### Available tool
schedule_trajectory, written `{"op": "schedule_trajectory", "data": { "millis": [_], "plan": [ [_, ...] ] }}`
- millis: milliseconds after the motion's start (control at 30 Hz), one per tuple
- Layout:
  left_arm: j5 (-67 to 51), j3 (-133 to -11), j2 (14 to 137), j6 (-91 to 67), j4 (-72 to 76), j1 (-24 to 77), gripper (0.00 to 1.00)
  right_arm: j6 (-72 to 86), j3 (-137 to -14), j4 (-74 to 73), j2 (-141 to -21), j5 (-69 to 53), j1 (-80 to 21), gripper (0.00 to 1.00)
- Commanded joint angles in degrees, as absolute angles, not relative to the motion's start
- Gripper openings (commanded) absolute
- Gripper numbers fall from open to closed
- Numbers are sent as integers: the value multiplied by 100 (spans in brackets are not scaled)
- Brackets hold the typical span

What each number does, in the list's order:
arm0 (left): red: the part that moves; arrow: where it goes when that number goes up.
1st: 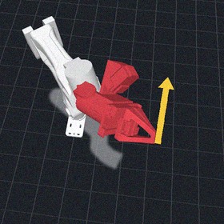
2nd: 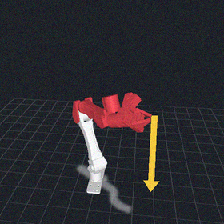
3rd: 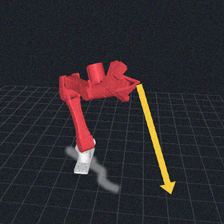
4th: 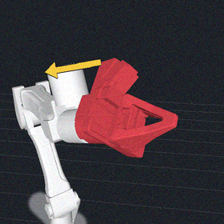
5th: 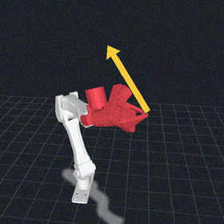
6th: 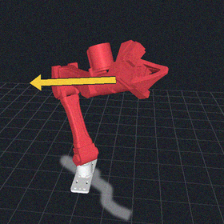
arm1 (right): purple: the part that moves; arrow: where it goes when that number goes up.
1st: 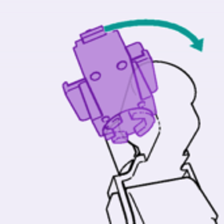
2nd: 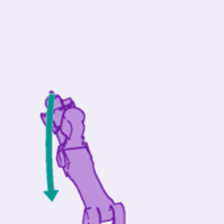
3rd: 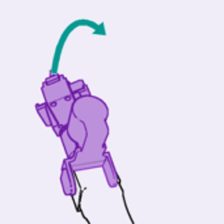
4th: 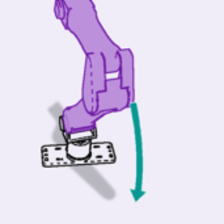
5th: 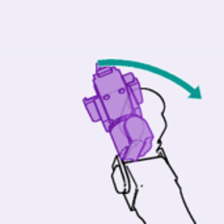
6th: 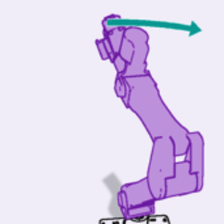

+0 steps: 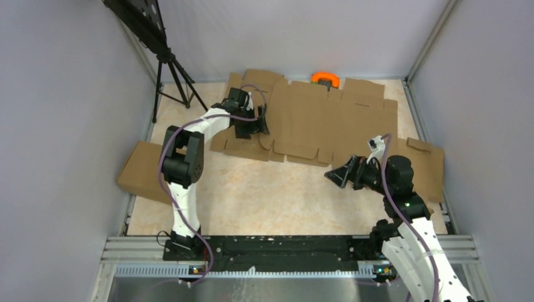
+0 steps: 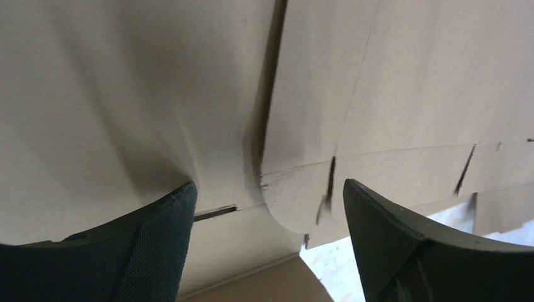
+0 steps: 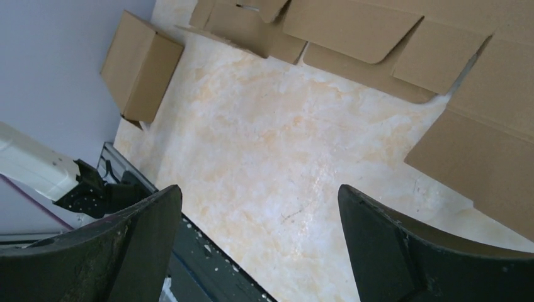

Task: Fold the paper box
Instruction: Pick up the paper box from the center of the board.

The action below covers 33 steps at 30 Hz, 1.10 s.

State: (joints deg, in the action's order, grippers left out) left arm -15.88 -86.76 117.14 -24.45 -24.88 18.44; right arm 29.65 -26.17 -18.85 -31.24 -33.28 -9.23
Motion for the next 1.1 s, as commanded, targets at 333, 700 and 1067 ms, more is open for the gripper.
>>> {"op": "schedule_trajectory", "data": {
  "millis": [333, 700, 1067],
  "plan": [
    [-3776, -8600, 12132, -3497, -1362, 1605, 58, 3117, -2635, -1331, -3114, -3603, -945, 92],
    [-3932, -8122, 11624, -4026, -446, 1556, 0, 2885, -2843, -1861, -3148, -3196, -941, 91],
    [-3829, -6559, 9181, -4458, -51, 1564, 0, 2946, -3085, -2255, -3222, -2497, -945, 89]
  ]
}}
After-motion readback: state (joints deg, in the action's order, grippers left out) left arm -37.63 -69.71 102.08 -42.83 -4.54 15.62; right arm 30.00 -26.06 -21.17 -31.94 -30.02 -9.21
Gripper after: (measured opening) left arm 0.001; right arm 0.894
